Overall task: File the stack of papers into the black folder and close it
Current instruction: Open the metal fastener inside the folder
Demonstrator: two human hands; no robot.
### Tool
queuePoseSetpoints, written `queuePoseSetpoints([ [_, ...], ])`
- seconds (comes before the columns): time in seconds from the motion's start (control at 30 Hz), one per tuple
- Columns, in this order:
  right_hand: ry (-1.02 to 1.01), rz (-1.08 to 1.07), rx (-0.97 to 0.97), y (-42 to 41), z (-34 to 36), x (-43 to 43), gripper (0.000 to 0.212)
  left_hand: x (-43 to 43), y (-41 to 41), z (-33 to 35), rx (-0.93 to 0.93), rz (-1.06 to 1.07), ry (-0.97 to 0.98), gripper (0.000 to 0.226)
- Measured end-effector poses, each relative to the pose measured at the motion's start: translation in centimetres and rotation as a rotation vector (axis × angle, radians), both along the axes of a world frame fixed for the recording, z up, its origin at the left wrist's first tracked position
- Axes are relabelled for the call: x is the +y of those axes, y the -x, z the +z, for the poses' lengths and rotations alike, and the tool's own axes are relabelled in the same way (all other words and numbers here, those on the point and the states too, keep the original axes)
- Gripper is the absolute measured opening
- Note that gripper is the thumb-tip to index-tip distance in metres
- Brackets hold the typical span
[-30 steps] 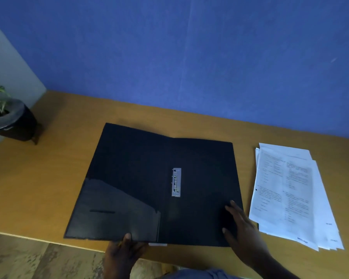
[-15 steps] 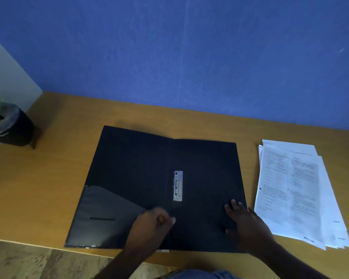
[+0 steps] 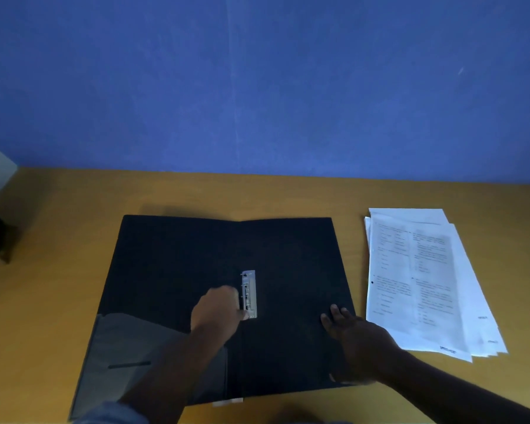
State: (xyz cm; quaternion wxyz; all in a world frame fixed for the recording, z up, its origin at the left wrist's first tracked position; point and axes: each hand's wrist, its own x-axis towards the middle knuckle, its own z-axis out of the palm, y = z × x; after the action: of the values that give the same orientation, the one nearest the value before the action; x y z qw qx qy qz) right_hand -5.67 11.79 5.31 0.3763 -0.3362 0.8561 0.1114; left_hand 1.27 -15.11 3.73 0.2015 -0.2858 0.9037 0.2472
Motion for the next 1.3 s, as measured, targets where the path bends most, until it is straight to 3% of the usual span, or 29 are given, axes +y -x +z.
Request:
queuePoseSetpoints([
  [0.27, -0.015, 0.028, -0.052, 0.8, 0.9, 0.1, 0.114, -1.3, 0.9, -0.4, -0.085, 0.011, -0.129, 0.034],
  [0.5, -0.004, 0.074, 0.011, 0.3, 0.3, 0.0, 0.112, -2.1, 0.6, 0.2, -0.06, 0.05, -0.416, 0.03],
  [0.73, 0.013, 0.075, 0.006, 0.5, 0.1, 0.4, 0.112, -1.6, 1.8, 2.1, 0.042, 0.318, -0.621, 0.024],
  [1.03, 0.034, 0.066, 0.007, 0.4, 0.1, 0.7, 0.11, -1.6, 2.8, 2.6, 0.134, 0.533, -0.683, 0.022],
  [1.3, 0.043, 0.058, 0.002, 0.3, -0.2, 0.9, 0.11, -2.0, 4.1, 3.6, 0.349, 0.688, -0.871, 0.041],
])
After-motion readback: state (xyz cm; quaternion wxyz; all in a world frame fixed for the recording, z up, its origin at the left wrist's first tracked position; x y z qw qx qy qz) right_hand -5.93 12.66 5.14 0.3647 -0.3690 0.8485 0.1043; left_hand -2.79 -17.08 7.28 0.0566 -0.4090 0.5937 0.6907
